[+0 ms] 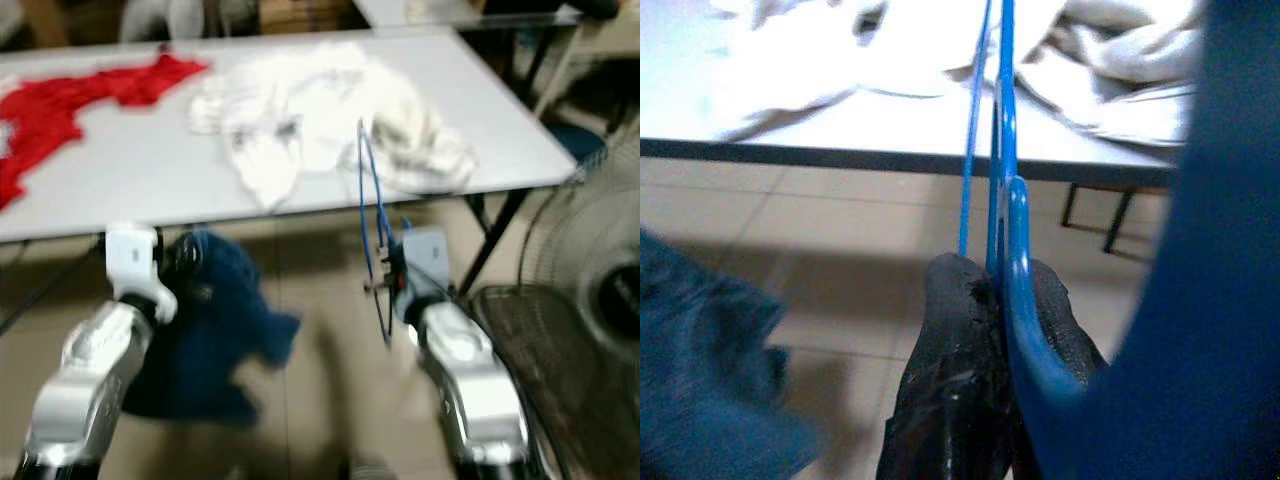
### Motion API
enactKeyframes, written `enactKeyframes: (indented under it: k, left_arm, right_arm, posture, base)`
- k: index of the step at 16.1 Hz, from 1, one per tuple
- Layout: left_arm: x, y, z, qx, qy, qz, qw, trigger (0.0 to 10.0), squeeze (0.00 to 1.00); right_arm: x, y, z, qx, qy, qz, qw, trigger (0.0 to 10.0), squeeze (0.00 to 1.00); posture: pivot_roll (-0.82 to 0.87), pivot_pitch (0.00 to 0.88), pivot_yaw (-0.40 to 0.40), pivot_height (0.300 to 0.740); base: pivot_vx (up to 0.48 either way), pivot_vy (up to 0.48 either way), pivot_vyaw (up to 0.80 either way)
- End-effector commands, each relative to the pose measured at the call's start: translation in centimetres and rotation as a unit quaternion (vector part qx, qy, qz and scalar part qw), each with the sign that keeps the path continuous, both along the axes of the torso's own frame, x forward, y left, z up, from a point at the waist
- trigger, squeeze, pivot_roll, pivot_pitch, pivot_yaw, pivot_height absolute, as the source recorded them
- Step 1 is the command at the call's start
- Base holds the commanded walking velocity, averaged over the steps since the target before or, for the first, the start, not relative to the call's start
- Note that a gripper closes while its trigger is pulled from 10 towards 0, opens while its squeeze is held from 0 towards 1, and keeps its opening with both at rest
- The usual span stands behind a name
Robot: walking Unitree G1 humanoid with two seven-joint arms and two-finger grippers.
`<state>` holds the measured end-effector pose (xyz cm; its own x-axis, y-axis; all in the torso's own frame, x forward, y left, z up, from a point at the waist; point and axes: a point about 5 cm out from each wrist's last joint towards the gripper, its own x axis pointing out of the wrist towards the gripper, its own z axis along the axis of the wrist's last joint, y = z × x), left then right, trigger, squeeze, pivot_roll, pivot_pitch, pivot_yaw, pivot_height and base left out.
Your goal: Hang hanger
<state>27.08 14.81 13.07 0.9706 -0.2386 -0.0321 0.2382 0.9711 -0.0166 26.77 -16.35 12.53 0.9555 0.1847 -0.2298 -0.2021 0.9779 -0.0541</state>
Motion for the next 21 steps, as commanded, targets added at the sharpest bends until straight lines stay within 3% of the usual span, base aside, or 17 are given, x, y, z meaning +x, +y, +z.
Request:
enactKeyframes:
  k: [1,6,8,10,12,14,15,19,20,21]
  left_arm:
    - [0.0,-0.6,0.6,-0.005,-0.016,-0.009,1.0,10.0,0.0]
    - [0.8,-0.4,1.7,0.01,-0.04,-0.01,0.999,10.0,0.0]
    - [2.3,-0.5,3.7,0.011,-0.072,-0.024,0.997,10.0,0.0]
    - [4.3,-0.3,5.9,0.017,-0.102,-0.037,0.994,10.0,0.0]
    - [4.7,-0.2,6.3,0.017,-0.106,-0.037,0.994,10.0,0.0]
    - [7.1,1.0,9.1,0.027,-0.131,-0.036,0.99,10.0,0.0]
    - [8.7,1.6,10.9,0.039,-0.143,-0.038,0.988,10.0,0.0]
    - [10.6,1.4,14.9,0.038,-0.179,-0.065,0.981,10.0,0.0]
    - [10.8,0.9,16.8,0.03,-0.201,-0.085,0.976,10.0,0.0]
    - [10.8,0.7,17.3,0.027,-0.207,-0.093,0.974,10.0,0.0]
  right_arm:
    - [-0.1,-0.7,0.4,-0.005,-0.009,-0.008,1.0,10.0,0.0]
    - [0.0,-0.9,1.6,0.004,-0.021,0.035,0.999,10.0,0.0]
    - [-0.5,-1.5,3.6,0.025,-0.037,0.127,0.991,10.0,0.0]
    - [-2.0,-3.8,5.8,-0.031,-0.034,0.235,0.971,10.0,0.0]
    - [-2.3,-4.3,6.1,-0.042,-0.028,0.252,0.966,10.0,0.0]
    - [-4.5,-6.1,8.1,-0.074,0.021,0.351,0.933,10.0,0.0]
    - [-5.9,-6.6,9.0,-0.092,0.072,0.426,0.897,10.0,0.0]
    - [-6.1,-6.4,10.4,-0.111,0.111,0.502,0.85,10.0,0.0]
    - [-5.7,-5.8,10.3,-0.13,0.112,0.527,0.832,10.0,0.0]
    - [-5.4,-5.5,10.3,-0.135,0.109,0.531,0.83,10.0,0.0]
  posture:
    - [-0.1,0.085,0.041,0.74]
    - [-0.11,0.089,0.036,0.74]
    - [-0.11,0.084,0.043,0.74]
    - [-0.11,0.076,0.044,0.74]
    - [-0.11,0.076,0.044,0.74]
    - [-0.12,0.069,0.046,0.74]
    - [-0.12,0.065,0.048,0.74]
    - [-0.12,0.059,0.04,0.74]
    - [-0.12,0.058,0.038,0.74]
    - [-0.12,0.058,0.038,0.74]
  base:
    - [0.428,0.0,0.0]
    - [0.431,0.0,0.0]
    - [0.429,0.0,0.0]
    - [0.428,0.0,0.0]
    - [0.428,0.0,0.0]
    - [0.431,0.0,0.0]
    - [0.428,0.0,0.0]
    - [0.419,0.0,0.0]
    - [0.412,0.0,0.0]
    - [0.412,0.0,0.0]
